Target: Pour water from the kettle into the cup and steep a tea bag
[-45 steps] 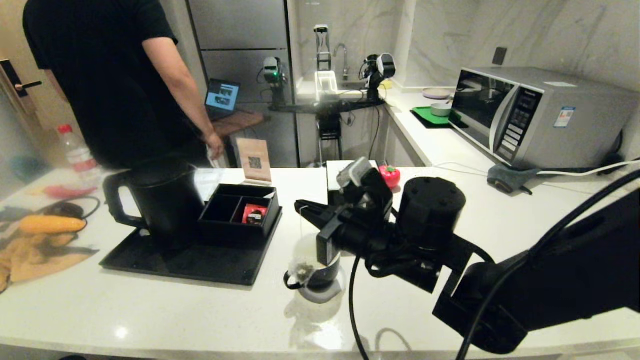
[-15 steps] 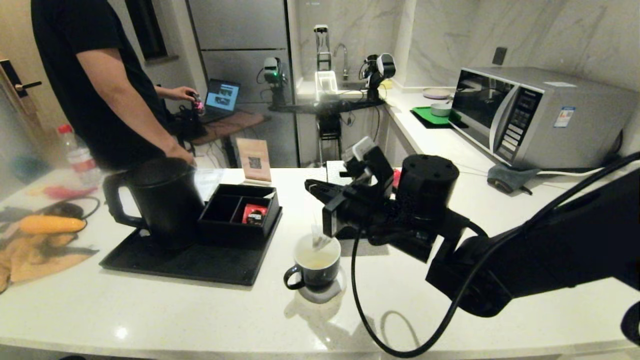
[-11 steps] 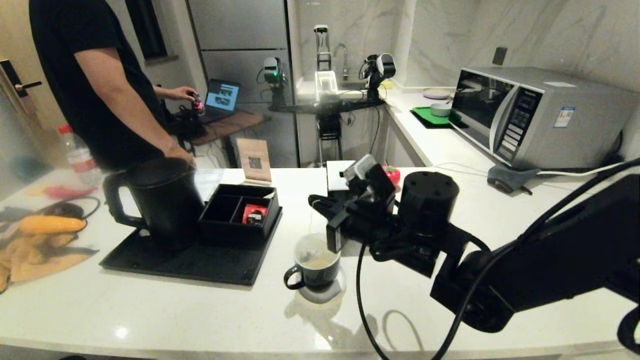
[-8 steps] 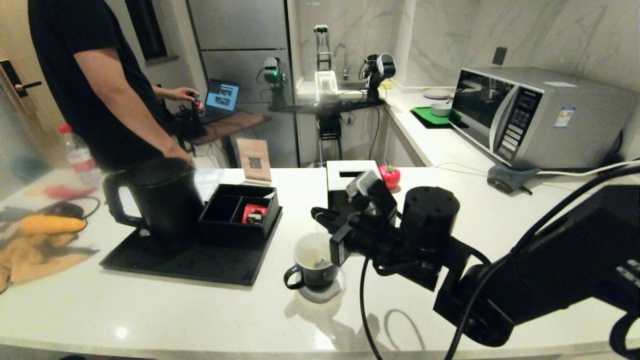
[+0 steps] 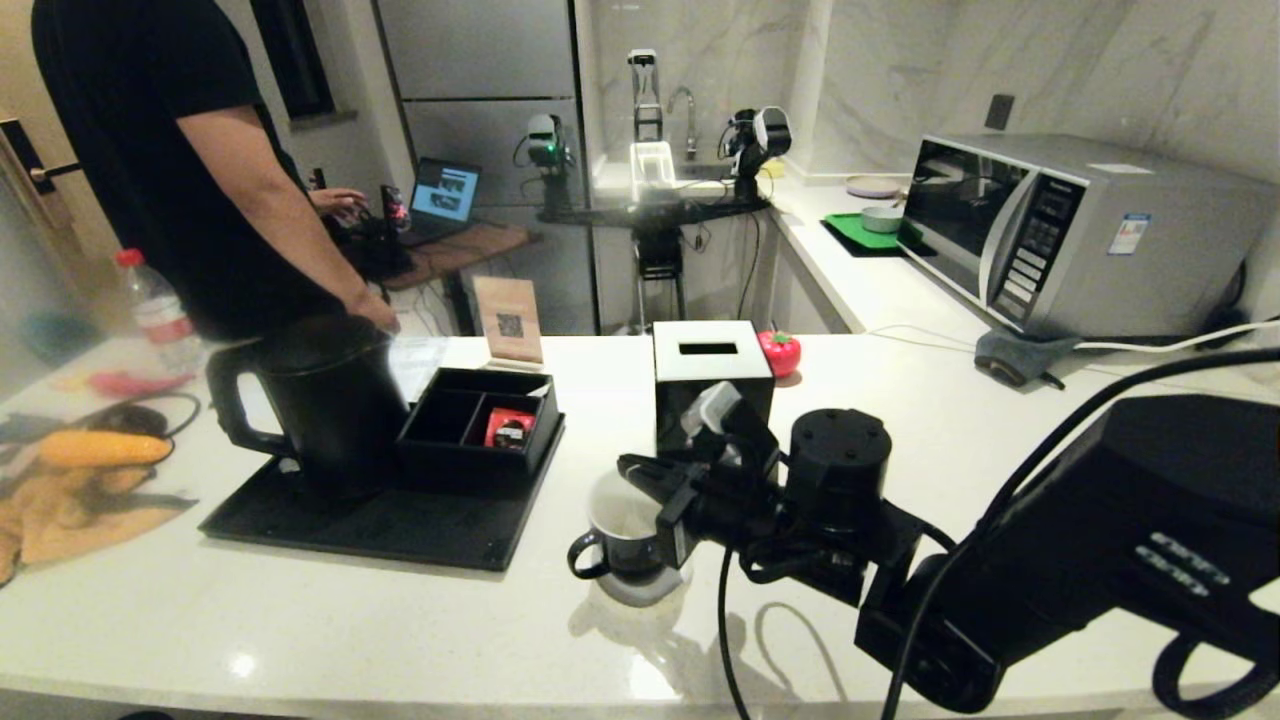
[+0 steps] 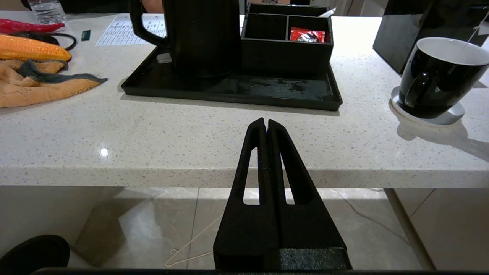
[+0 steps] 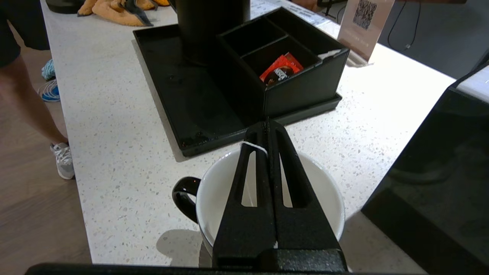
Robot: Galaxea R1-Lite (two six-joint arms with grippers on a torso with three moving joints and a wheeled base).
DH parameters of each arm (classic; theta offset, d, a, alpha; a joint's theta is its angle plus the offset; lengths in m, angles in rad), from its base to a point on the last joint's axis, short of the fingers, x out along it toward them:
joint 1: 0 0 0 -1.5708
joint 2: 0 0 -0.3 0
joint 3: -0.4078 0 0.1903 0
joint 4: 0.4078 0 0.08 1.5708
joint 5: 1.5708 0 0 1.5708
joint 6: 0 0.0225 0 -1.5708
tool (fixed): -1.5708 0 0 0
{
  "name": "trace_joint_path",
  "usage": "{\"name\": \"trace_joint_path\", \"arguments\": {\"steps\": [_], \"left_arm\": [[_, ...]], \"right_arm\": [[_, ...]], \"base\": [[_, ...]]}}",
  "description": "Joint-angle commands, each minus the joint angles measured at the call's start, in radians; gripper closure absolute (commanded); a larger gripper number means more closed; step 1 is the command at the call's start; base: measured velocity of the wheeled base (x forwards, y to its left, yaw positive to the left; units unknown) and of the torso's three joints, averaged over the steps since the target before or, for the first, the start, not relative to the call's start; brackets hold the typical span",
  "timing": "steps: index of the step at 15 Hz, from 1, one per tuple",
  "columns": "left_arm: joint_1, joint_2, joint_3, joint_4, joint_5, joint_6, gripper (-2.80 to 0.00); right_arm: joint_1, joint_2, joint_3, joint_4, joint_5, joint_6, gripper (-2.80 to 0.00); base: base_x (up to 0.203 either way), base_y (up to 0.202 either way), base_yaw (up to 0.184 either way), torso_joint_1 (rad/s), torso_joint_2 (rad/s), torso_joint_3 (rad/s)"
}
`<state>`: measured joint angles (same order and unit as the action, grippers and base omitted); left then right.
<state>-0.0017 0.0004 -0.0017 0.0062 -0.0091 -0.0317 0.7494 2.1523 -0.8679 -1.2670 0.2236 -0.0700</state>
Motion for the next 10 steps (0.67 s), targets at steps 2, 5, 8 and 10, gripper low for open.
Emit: {"name": "trace_joint_path", "arguments": {"steps": [2,5,8,10], "left_arm": [[0.000,0.000,0.001,0.000,0.000,-0.001,0.00],[0.000,0.000,0.000,0.000,0.000,-0.001,0.00],[0.000,0.000,0.000,0.000,0.000,-0.001,0.00],[0.000,0.000,0.000,0.000,0.000,-0.001,0.00]], "right_arm": [[0.001,0.001,-0.010,-0.006,0.002,-0.001,0.00],[0.001,-0.020,-0.020,-0.003,0.000,-0.001,0.00],[0.001,-0.039,-0.046,0.006,-0.001,-0.001,0.00],[0.001,-0.058,-0.067,0.023,-0.002,-0.001,0.00]], "base": [[0.000,0.000,0.000,0.000,0.00,0.000],[0.000,0.000,0.000,0.000,0.00,0.000],[0.000,0.000,0.000,0.000,0.00,0.000],[0.000,0.000,0.000,0.000,0.00,0.000]]}}
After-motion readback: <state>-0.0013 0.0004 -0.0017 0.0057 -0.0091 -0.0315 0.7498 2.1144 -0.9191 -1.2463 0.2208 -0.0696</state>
